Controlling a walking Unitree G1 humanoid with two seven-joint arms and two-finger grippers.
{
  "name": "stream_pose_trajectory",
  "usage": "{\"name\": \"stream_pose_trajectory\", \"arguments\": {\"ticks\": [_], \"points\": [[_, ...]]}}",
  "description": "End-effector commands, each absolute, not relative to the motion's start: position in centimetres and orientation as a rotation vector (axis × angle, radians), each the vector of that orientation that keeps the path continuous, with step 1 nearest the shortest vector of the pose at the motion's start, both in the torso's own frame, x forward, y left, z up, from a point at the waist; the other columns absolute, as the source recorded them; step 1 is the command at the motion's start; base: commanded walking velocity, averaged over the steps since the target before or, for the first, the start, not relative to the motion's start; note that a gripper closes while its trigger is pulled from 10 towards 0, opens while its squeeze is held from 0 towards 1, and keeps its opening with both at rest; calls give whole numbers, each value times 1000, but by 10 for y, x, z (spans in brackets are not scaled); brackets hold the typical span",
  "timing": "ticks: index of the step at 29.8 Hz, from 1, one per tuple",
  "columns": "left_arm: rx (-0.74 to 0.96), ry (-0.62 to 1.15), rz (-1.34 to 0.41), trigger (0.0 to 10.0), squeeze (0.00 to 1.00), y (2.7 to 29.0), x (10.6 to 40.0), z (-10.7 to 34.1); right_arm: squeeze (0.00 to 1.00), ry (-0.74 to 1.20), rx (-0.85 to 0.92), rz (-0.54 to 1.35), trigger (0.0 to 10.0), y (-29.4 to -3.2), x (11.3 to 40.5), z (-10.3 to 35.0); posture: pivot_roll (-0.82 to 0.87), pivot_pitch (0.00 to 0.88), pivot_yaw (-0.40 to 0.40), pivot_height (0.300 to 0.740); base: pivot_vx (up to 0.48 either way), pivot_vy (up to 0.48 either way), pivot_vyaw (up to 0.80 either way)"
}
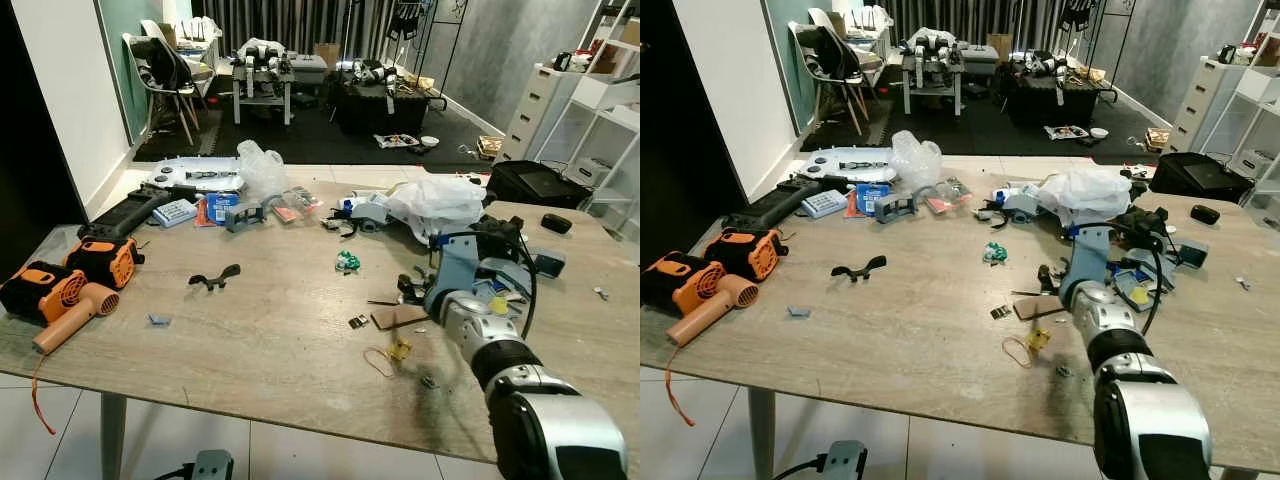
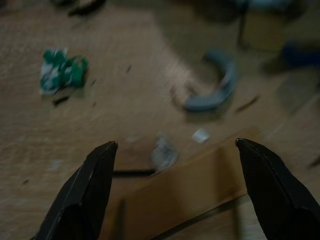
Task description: Picking trash to rubbish bin
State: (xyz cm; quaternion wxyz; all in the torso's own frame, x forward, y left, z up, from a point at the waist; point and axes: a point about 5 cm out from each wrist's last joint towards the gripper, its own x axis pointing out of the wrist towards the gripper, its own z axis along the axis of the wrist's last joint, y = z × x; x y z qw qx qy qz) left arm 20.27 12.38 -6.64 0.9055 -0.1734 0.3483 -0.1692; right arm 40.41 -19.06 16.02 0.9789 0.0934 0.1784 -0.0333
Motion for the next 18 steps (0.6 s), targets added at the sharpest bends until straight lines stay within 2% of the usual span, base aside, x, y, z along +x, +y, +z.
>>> {"name": "stream_pose_trajectory", "arguments": {"ticks": [1,4,7,9,11,14,16,18], "points": [[-365,743,-369,10000,0,118,195,-70,0,405,254,-74,10000,-187,405,162,-26,153,-40,740,0,0,0],[-365,745,-373,10000,0,117,193,-71,0,426,250,-86,10000,-186,406,165,-31,157,-47,740,0,0,0],[-364,750,-378,10000,0,115,191,-72,0,421,168,-110,10000,-189,407,170,-34,158,-54,740,0,0,0],[-365,753,-379,10000,0,115,190,-73,0,393,91,-130,10000,-193,408,174,-35,155,-58,740,0,0,0],[-369,754,-379,10000,0,114,189,-73,0,332,-61,-120,10000,-199,410,182,-37,154,-66,740,0,0,0],[-372,753,-379,10000,0,113,189,-73,0,306,-130,-109,10000,-202,411,186,-37,154,-66,740,0,0,0],[-380,750,-380,10000,0,112,188,-73,0,258,-289,-127,10000,-218,410,193,-38,167,-70,740,0,0,0],[-383,748,-381,10000,0,112,186,-73,0,238,-346,-136,10000,-227,409,196,-40,181,-66,740,0,0,0]]}}
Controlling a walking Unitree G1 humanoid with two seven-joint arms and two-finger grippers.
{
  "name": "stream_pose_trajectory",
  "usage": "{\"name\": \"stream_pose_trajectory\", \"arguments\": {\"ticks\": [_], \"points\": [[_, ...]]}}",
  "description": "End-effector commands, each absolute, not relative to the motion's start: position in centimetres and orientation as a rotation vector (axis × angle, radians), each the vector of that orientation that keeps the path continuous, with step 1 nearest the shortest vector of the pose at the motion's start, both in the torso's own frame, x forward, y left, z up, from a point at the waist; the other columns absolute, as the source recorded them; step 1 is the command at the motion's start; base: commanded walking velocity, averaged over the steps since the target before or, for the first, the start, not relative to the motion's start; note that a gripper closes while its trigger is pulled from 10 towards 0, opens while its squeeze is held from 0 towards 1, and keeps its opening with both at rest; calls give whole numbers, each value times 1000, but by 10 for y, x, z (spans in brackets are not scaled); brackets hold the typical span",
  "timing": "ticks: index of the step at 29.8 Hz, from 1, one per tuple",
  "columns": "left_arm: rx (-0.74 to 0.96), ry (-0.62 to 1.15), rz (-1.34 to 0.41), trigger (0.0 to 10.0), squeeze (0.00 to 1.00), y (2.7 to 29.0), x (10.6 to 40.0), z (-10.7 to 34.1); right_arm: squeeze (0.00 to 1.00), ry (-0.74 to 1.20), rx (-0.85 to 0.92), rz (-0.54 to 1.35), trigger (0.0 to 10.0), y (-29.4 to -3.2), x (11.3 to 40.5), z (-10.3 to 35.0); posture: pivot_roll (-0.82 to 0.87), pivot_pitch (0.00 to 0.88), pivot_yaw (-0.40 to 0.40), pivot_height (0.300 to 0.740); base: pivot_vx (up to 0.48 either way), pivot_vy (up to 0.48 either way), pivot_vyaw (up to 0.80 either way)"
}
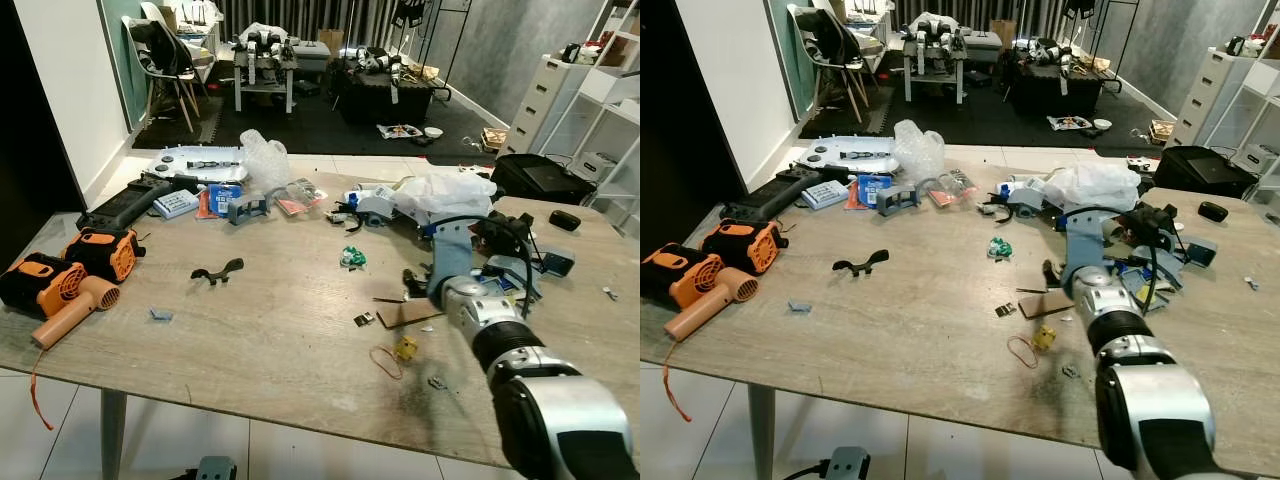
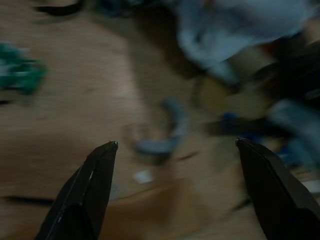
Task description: Picking trash to rubbish bin
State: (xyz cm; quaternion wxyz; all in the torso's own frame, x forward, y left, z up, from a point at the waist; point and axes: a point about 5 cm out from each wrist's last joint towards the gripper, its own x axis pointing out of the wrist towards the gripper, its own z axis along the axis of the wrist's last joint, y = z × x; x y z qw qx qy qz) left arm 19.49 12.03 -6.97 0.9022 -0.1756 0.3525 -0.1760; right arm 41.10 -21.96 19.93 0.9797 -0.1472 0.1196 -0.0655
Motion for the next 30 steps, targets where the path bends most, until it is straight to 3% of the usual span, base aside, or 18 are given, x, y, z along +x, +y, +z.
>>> {"name": "stream_pose_trajectory", "arguments": {"ticks": [1,9,14,18,26,30], "points": [[-386,748,-385,10000,0,112,184,-74,0,214,-423,-148,10000,-236,407,200,-41,197,-60,740,0,0,0],[-383,771,-417,10000,0,121,162,-82,0,172,-460,-198,10000,-264,398,200,-36,301,-10,740,0,0,0],[-384,779,-413,10000,0,132,149,-86,0,108,-447,-170,10000,-270,397,209,-39,373,22,740,0,0,-729],[-387,781,-413,10000,0,134,143,-87,0,70,-462,-164,10000,-271,397,214,-43,391,28,740,0,0,-767],[-385,807,-485,10000,0,128,120,-91,0,-174,-557,-59,10000,-259,400,257,-36,458,68,740,0,0,0],[-381,807,-497,10000,0,129,115,-92,0,-200,-537,9,10000,-251,400,258,-28,472,76,740,0,0,0]]}}
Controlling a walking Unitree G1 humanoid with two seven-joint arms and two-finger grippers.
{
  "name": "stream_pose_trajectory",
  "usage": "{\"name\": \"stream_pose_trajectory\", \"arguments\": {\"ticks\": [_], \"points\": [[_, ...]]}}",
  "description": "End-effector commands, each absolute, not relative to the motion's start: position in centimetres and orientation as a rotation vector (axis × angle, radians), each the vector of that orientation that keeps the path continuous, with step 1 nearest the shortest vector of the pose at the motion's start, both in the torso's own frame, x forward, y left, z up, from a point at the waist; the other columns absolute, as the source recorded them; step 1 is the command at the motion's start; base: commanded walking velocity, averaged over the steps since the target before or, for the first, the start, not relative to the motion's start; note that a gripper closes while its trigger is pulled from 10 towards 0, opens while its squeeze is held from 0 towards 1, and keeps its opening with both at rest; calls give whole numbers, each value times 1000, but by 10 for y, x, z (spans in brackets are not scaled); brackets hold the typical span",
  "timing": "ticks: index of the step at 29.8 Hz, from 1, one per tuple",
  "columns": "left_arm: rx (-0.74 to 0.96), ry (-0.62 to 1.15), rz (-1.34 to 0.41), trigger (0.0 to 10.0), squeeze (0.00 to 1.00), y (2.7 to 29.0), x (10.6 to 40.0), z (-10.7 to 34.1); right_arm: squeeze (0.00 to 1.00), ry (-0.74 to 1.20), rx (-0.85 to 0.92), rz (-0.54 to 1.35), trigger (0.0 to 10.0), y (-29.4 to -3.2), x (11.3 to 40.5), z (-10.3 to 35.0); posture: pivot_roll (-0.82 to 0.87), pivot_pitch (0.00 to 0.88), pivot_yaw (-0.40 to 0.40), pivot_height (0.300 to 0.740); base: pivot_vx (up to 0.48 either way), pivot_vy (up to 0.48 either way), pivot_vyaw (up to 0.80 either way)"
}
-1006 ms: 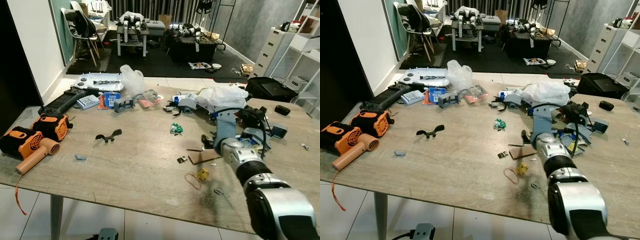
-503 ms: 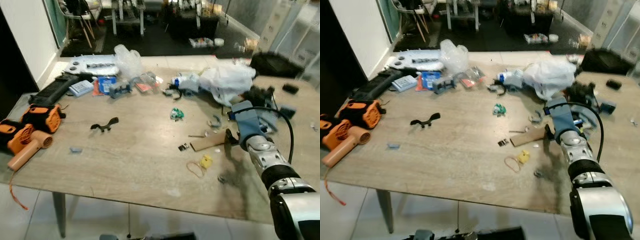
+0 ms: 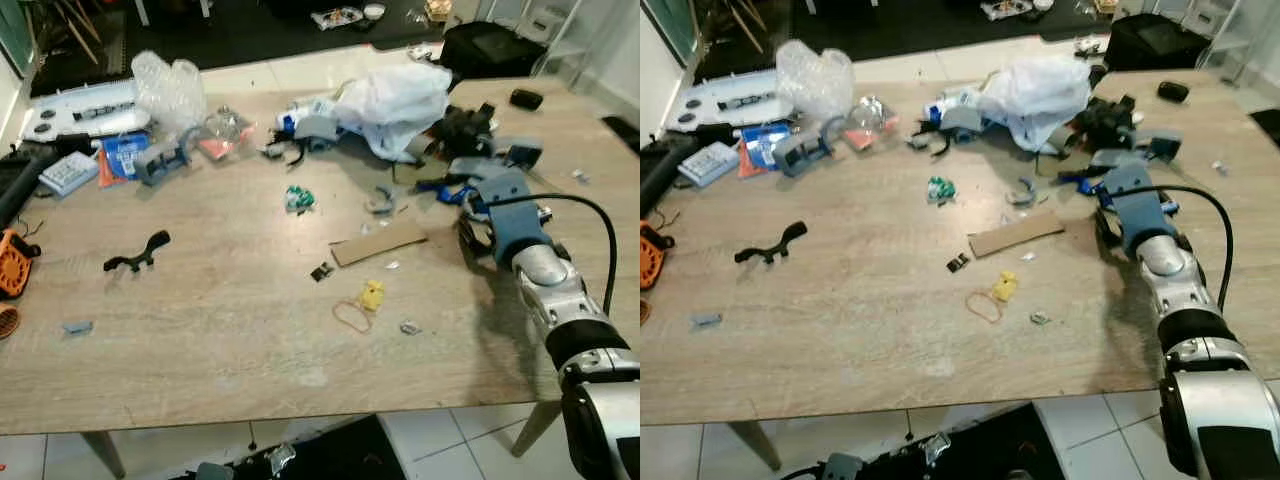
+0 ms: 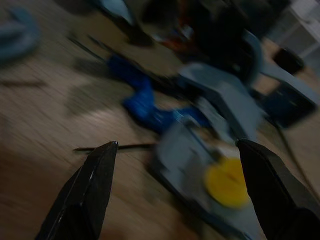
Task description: Picking trash to rubbish bin
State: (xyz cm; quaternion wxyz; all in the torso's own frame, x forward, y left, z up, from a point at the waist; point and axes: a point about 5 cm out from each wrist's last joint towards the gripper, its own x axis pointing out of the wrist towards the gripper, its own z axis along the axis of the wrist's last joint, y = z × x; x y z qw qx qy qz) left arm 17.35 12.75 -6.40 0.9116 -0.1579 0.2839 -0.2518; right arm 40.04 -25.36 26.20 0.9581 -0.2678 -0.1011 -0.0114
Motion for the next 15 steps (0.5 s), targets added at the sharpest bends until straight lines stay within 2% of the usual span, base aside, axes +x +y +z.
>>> {"name": "stream_pose_trajectory", "arguments": {"ticks": [1,10,15], "points": [[-380,805,-500,10000,0,130,114,-92,0,-195,-537,26,10000,-249,401,256,-22,484,80,740,0,0,0],[-376,787,-507,10000,0,136,107,-90,0,-167,-618,44,10000,-247,401,250,6,517,94,740,0,0,0],[-377,787,-512,10000,0,136,103,-89,0,-159,-753,-17,10000,-254,401,256,6,512,95,740,0,0,0]]}}
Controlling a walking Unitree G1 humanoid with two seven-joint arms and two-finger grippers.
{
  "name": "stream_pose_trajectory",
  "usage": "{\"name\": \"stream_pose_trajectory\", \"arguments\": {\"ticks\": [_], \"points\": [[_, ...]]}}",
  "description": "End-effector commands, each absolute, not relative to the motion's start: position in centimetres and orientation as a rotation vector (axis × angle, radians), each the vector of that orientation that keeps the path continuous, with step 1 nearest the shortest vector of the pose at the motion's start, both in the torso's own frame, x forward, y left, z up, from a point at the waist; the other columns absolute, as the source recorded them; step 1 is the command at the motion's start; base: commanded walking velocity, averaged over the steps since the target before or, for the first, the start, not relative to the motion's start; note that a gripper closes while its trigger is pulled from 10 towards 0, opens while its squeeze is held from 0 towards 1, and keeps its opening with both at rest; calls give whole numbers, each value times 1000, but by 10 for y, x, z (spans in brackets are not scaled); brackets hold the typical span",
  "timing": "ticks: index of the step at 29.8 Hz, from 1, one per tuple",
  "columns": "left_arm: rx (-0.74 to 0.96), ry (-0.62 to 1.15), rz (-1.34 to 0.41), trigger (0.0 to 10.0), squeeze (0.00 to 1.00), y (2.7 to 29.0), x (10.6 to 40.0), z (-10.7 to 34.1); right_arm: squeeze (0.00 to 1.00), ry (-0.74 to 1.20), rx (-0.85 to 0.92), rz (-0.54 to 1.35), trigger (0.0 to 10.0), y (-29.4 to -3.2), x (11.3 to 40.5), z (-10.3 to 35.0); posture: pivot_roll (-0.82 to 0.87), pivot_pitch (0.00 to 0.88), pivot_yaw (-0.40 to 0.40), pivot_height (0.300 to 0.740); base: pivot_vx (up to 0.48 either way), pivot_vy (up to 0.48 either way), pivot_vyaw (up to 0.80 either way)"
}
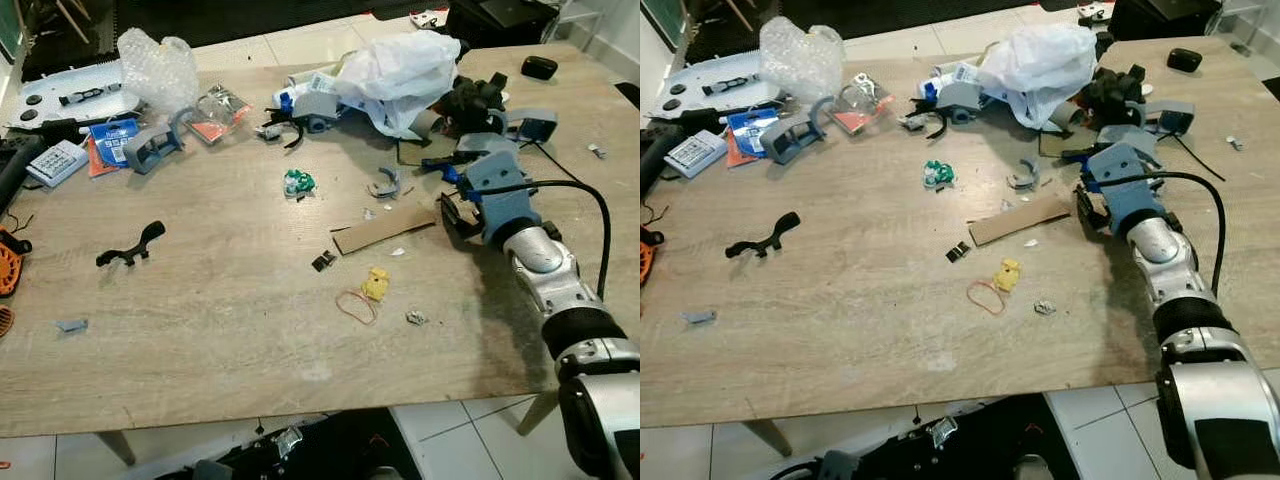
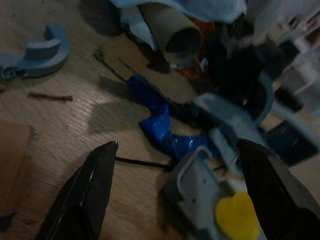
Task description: Picking trash to rubbish bin
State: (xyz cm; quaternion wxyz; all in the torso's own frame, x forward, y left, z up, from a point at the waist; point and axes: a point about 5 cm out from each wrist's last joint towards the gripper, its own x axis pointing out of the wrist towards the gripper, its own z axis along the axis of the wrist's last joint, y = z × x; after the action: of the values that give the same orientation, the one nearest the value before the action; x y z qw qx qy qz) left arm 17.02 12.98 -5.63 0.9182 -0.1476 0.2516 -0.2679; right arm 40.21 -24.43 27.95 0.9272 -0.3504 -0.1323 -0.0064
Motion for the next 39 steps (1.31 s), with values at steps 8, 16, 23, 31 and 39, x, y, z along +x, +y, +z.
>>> {"name": "stream_pose_trajectory", "arguments": {"ticks": [8,16,23,31,39], "points": [[-373,772,-529,10000,0,133,110,-86,0,-106,-769,-107,10000,-268,400,263,-2,498,94,740,0,0,0],[-353,771,-541,10000,0,135,115,-85,0,-61,-648,-131,9020,-270,401,255,0,482,95,740,0,0,0],[-342,781,-544,10000,0,136,115,-85,0,-31,-602,-136,0,-271,401,249,1,469,93,740,0,0,0],[-336,781,-545,10000,0,134,122,-85,0,-49,-595,-141,0,-270,402,255,-16,441,83,740,0,0,0],[-329,755,-540,10000,0,129,145,-80,0,-99,-579,-155,0,-271,401,263,-39,378,68,740,0,0,0]]}}
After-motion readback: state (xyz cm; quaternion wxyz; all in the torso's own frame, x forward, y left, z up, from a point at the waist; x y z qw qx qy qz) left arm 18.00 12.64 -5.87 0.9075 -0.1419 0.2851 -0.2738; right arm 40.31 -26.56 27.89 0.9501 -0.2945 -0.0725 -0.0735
